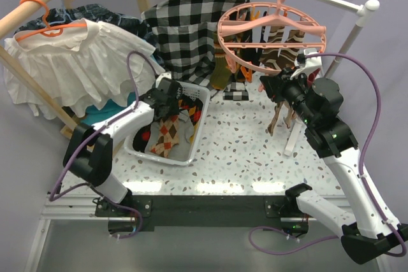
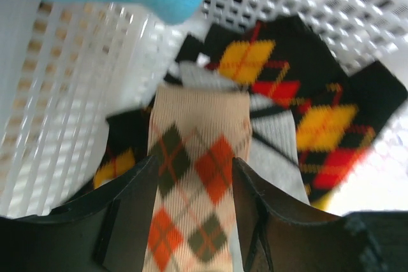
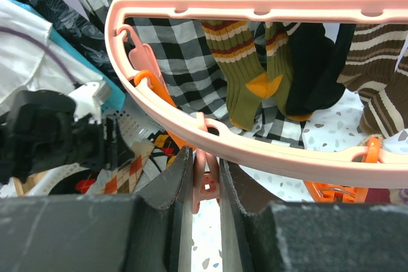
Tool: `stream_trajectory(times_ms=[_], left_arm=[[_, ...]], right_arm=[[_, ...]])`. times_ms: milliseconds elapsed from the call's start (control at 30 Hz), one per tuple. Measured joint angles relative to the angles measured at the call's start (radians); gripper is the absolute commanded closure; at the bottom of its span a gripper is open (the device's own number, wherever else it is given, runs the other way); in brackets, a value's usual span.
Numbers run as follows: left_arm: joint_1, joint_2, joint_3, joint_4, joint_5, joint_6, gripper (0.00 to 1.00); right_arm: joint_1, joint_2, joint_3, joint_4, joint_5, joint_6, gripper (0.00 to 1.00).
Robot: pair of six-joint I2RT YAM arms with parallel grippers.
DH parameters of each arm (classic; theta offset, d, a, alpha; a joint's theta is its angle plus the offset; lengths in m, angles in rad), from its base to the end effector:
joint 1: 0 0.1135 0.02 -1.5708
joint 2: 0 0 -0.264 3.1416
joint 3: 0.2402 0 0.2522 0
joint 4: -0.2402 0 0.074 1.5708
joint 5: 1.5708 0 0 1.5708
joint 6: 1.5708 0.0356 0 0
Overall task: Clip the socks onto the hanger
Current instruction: Pick up the sock from the bin.
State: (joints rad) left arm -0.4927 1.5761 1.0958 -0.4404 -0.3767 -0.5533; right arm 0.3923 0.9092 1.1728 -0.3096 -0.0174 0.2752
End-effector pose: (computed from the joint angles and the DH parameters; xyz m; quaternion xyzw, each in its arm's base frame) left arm 0.2980 -0.1451 0.2323 -0.0880 0.9286 -0.0030 0.3604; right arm 0.1736 0.0725 0.4385 -0.0483 0.7216 0.2322 0.6505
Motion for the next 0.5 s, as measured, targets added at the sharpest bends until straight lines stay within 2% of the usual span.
stream_trajectory(times_ms=[200,300,400,433,500], left_arm=[[0.027,0.11,0.019,0.096,-0.001,0.019,0.5],[0.033,0.149,0.019,0.125,0.003,0.019,0.58],[0.036,0.176,0.019,0.146,0.012,0.016,0.74],[0.036,0.178,0.019,0.149,0.018,0.016,0.86],[0.036,0.178,0.019,0.159,0.031,0.017,1.0]], right_arm=[[0.0,0.0,0.0,0.0,0.0,-0.003,0.91],[0.0,0.0,0.0,0.0,0.0,-0.005,0.91],[0.0,0.0,0.0,0.0,0.0,-0.008,0.91],[0.0,0.0,0.0,0.0,0.0,-0.008,0.91],[0.0,0.0,0.0,0.0,0.0,-0.011,0.91]])
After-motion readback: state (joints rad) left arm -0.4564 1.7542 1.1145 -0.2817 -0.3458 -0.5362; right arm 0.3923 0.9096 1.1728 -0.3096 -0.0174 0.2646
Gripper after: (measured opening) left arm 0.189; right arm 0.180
